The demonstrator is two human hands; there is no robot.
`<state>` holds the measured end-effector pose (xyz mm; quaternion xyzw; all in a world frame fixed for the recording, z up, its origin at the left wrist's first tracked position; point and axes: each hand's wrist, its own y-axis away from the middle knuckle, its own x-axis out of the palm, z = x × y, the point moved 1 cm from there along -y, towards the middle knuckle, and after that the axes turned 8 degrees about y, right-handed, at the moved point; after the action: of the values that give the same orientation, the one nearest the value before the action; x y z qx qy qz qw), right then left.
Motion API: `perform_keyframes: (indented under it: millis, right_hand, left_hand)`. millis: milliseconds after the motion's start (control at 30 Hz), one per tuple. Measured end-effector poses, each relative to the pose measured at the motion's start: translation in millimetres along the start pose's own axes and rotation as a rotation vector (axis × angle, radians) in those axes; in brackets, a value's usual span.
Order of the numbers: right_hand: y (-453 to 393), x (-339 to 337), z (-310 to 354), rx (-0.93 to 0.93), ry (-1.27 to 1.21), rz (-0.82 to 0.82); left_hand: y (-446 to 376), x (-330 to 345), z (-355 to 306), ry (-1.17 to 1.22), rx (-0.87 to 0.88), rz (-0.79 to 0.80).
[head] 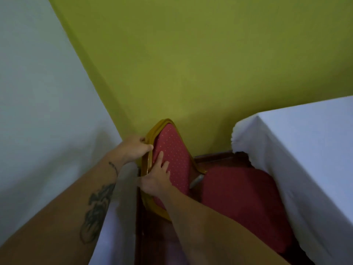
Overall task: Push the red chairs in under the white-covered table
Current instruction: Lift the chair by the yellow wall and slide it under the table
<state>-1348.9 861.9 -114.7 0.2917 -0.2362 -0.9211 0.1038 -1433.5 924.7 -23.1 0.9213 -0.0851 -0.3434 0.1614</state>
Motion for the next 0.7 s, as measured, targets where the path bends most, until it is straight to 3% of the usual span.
perform_keyframes:
  millis: [133, 300, 500, 700]
  right_hand:
    - [27.2, -9.9, -23.3, 0.027, 0.017, 0.031]
    - [61.6, -26.1, -47.4, 0.069, 0.033, 0.012]
    - [97.5, -30.5, -64.8, 0.123, 0.032, -0.022]
    - [130.8, -41.2, -85.5, 0.123, 0.083, -0.026]
  left_hand:
    - [-1.8, 32.3, -0.4, 0.055, -0.041, 0.055]
    - [11.8, 53.5, 5.6, 0.325, -0.158, 0.211]
    - [43.9, 78.9, 1.8, 0.219, -0.048, 0.205]
    - [64.8, 97.5, 5.0, 0.223, -0.030, 0.299]
